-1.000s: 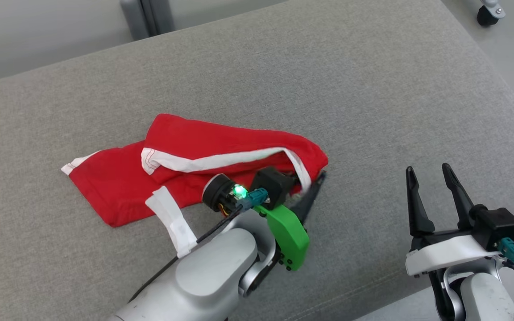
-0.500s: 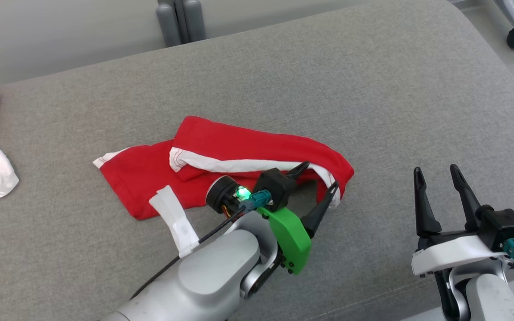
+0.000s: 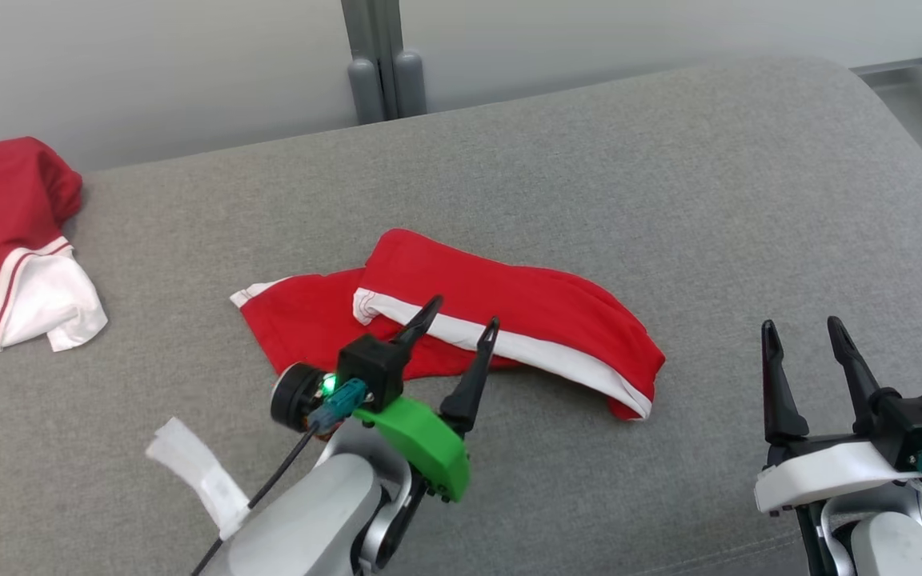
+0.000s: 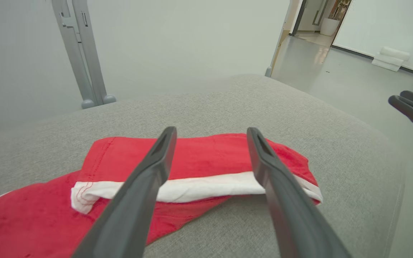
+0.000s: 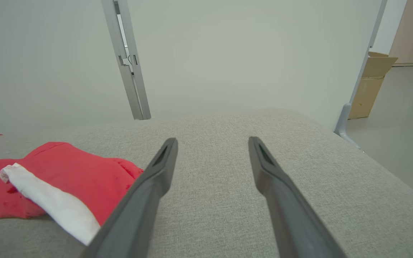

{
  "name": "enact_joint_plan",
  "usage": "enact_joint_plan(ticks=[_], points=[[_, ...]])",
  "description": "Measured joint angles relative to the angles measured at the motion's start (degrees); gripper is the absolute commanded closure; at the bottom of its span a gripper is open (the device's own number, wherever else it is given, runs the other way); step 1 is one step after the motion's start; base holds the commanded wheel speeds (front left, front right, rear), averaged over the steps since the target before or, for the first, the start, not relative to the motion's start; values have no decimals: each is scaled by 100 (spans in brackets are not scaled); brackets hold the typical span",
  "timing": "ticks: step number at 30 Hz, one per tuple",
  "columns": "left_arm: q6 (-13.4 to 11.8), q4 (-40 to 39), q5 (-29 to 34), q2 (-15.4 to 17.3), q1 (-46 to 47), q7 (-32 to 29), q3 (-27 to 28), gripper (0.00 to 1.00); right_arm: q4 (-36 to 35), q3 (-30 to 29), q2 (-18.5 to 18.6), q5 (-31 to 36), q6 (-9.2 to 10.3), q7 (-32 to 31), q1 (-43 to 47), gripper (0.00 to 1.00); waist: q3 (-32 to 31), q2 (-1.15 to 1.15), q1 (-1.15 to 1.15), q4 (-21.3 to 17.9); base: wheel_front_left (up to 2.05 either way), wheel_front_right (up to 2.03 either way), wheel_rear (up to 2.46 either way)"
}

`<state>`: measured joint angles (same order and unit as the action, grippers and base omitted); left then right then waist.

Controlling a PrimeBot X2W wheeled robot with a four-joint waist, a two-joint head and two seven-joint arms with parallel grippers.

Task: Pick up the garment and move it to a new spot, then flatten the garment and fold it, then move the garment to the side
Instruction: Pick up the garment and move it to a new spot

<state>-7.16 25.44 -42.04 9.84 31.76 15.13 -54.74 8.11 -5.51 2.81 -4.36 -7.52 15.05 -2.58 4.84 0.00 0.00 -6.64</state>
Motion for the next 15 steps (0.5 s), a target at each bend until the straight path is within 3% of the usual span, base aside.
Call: enact_joint_plan(ticks=[8, 15], points=[[-92, -712, 782, 167, -1470, -1, 1545, 0, 15, 46, -1, 10, 0, 0, 115, 0, -320, 0, 0, 229, 0, 0, 0], [11, -1110, 1517, 16, -2508, 0, 2827, 0, 36, 164, -1, -13, 0, 0, 220, 0, -450, 0, 0, 388, 0, 0, 0]])
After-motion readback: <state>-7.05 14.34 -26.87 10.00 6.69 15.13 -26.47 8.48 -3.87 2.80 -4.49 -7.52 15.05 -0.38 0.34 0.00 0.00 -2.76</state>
